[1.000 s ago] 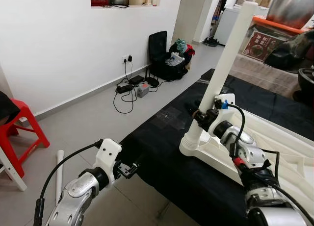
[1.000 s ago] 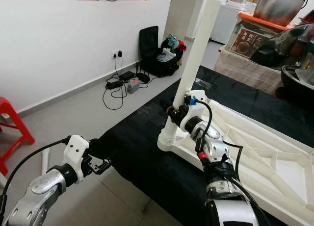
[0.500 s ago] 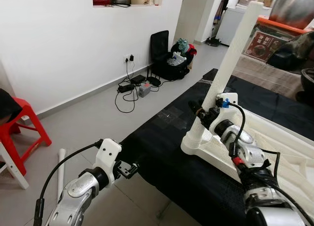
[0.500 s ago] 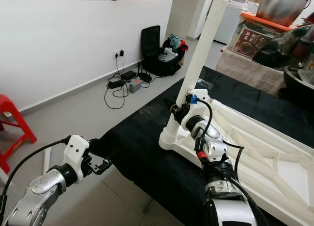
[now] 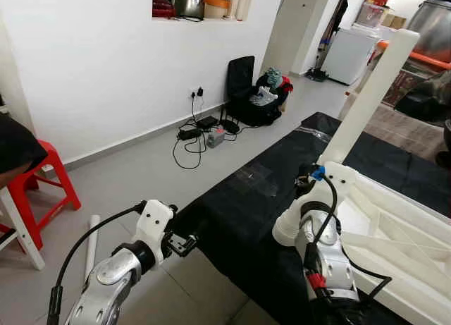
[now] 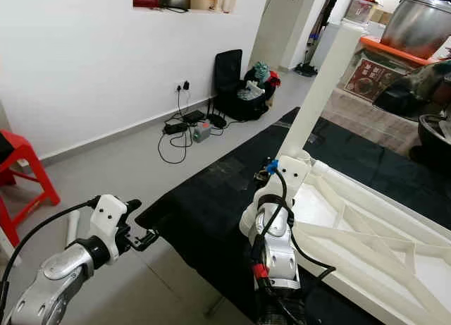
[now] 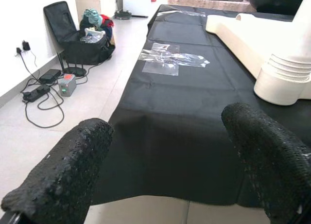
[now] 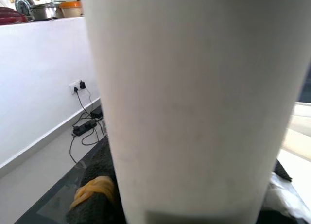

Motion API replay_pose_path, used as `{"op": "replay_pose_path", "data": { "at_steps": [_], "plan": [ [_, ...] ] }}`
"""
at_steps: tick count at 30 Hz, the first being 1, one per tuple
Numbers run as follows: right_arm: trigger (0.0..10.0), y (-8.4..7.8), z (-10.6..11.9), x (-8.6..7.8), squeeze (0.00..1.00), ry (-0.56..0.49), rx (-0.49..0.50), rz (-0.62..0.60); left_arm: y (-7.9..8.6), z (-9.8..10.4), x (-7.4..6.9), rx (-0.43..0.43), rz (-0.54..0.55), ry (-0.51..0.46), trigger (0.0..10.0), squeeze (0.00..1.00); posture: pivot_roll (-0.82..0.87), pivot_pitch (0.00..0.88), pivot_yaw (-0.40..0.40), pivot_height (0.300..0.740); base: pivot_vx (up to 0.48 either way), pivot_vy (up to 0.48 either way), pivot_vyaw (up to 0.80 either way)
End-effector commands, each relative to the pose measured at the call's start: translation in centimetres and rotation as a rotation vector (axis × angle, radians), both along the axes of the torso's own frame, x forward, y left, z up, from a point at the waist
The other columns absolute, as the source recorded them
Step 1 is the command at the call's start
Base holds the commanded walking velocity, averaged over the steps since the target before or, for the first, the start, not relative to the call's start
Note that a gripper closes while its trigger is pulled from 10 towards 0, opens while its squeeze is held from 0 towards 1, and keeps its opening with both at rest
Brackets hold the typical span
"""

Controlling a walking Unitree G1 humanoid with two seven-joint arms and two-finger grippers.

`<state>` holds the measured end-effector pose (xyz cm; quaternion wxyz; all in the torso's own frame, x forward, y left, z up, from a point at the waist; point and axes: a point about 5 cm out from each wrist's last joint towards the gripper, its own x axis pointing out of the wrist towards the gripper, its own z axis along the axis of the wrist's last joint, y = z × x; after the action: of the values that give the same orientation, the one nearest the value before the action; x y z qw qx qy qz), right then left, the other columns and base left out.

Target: Building children table

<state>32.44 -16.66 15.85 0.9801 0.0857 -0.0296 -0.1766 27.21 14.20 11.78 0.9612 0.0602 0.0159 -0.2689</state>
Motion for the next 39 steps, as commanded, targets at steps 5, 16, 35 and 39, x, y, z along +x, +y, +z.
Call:
{"op": "replay_pose_path", "data": {
  "at_steps": [5, 16, 35, 39],
  "plan": [
    [10.0, -1.2, -1.7, -0.2, 0.0, 0.108, -0.02, -0.023, -0.4, -0.4, 0.0, 0.006, -0.011, 0.01, 10.0, 0.0, 0.13, 0.0, -0.163, 0.74, 0.0, 0.0, 0.0],
    [10.0, -2.1, 3.3, 0.0, 0.0, -0.111, -0.063, 0.093, -0.2, -0.3, 0.0, 0.004, -0.015, 0.013, 10.0, 0.0, 0.13, 0.0, -0.159, 0.74, 0.0, 0.0, 0.0],
    [0.0, -5.7, 3.2, 4.0, 0.0, 0.064, -0.2, 0.52, -0.1, -0.2, 0.2, 0.011, -0.021, 0.004, 10.0, 0.0, 0.15, 0.0, -0.172, 0.74, 0.0, 0.0, 0.0],
    [0.0, -8.1, 2.5, 3.8, 0.0, 0.11, -0.103, 0.167, 0.0, -0.2, 0.2, 0.014, -0.019, 0.005, 10.0, 0.0, 0.15, 0.0, -0.169, 0.74, 0.0, 0.0, 0.0]
  ]
}}
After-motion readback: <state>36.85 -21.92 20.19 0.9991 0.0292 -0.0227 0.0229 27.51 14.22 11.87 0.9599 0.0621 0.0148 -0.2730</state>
